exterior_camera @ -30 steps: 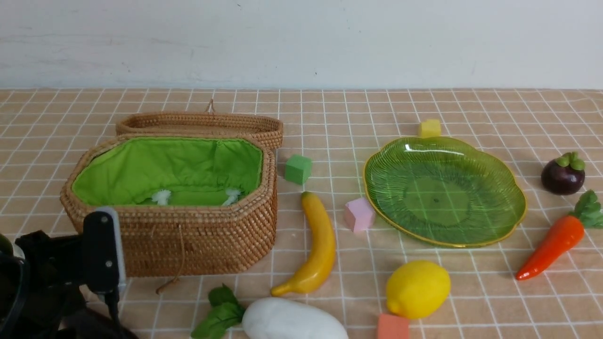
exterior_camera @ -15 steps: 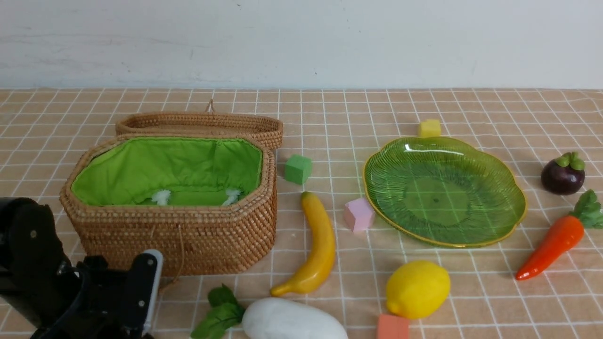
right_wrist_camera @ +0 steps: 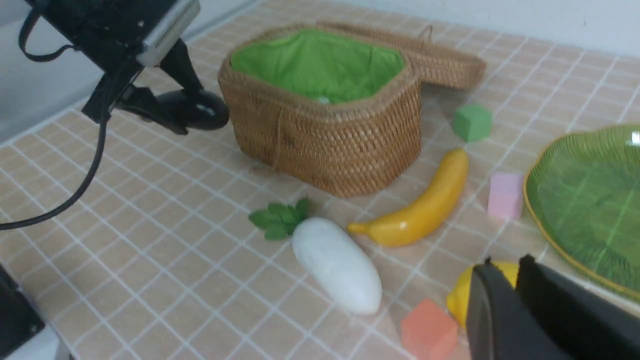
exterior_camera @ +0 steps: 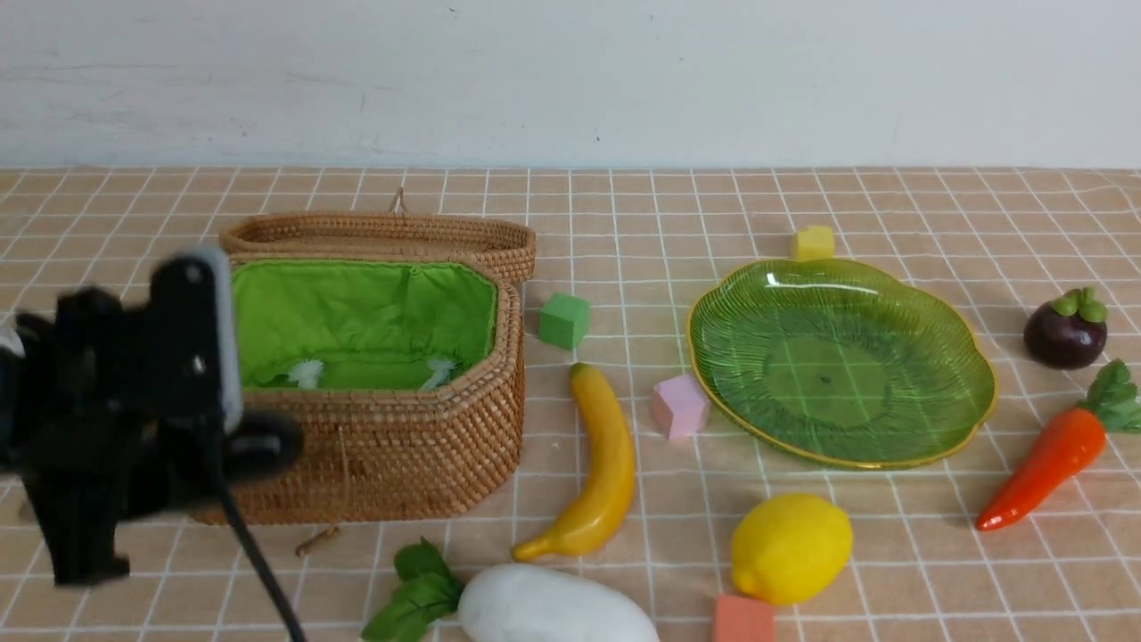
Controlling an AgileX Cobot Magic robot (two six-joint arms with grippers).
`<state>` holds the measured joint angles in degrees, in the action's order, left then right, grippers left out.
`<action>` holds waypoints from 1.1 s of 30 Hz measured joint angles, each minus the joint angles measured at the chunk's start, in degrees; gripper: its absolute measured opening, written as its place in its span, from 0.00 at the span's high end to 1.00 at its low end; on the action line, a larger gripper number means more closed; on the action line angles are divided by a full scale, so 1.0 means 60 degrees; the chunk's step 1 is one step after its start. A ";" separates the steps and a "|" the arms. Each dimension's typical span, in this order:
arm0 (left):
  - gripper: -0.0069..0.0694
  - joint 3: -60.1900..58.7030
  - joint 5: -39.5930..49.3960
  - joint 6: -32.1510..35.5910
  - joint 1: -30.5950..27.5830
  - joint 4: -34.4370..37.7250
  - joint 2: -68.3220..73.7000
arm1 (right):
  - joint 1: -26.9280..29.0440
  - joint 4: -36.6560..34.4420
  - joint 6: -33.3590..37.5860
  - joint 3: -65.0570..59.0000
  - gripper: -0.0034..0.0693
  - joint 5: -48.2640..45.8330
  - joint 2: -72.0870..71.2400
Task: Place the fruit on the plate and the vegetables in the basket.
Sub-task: Use the left arm to grab an eggplant and put it into the left basket, then take a daikon with your left arm and place it on the basket on the left.
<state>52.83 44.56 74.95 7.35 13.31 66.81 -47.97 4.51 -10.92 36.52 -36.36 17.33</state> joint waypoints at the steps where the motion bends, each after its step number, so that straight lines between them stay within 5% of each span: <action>1: 0.39 0.0394 -0.0244 0.0000 0.0000 0.0271 -0.0131 | 0.0000 0.0045 0.0000 0.0000 0.82 0.0308 0.0000; 6: 0.39 0.2132 -0.1385 0.0000 0.0000 0.1966 0.0857 | 0.0000 0.0497 -0.0014 0.0000 0.81 0.2278 0.0000; 14: 0.37 0.2807 -0.2684 0.0000 0.0000 0.2079 0.3577 | 0.0000 0.0538 -0.0967 0.0000 0.80 0.2347 0.0000; 19: 0.09 0.2816 -0.3339 -0.0094 0.0000 0.2157 0.3992 | 0.0000 0.0568 -0.1596 0.0000 0.80 0.1277 0.0000; 22: 0.05 0.2816 -0.2712 -0.0535 0.0025 0.2549 0.3723 | 0.0000 0.0614 -0.1897 0.0012 0.80 0.0846 0.0000; 24: 0.11 0.2816 -0.2091 -0.1145 0.0215 0.2737 0.3417 | 0.0000 0.0648 -0.2217 0.0115 0.80 0.0440 0.0000; 27: 0.32 0.2816 -0.0936 -0.1695 0.1102 0.2724 0.2976 | 0.0000 0.0673 -0.2616 0.0561 0.80 -0.0808 0.0000; 31: 0.63 0.2834 0.0987 -0.1673 0.3203 0.2151 0.3086 | 0.0000 0.0673 -0.2693 0.0971 0.79 -0.2192 0.0000; 32: 0.64 0.2834 0.1057 -0.1673 0.3203 0.2092 0.3112 | 0.0000 0.0673 -0.2693 0.0989 0.79 -0.2305 0.0000; 33: 0.70 0.2834 0.1378 -0.1782 0.4235 0.1530 0.3353 | 0.0000 0.0673 -0.2693 0.1003 0.79 -0.2638 0.0000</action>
<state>69.84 52.83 64.25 32.76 22.48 86.93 -47.97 8.55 -27.08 42.53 -52.19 17.33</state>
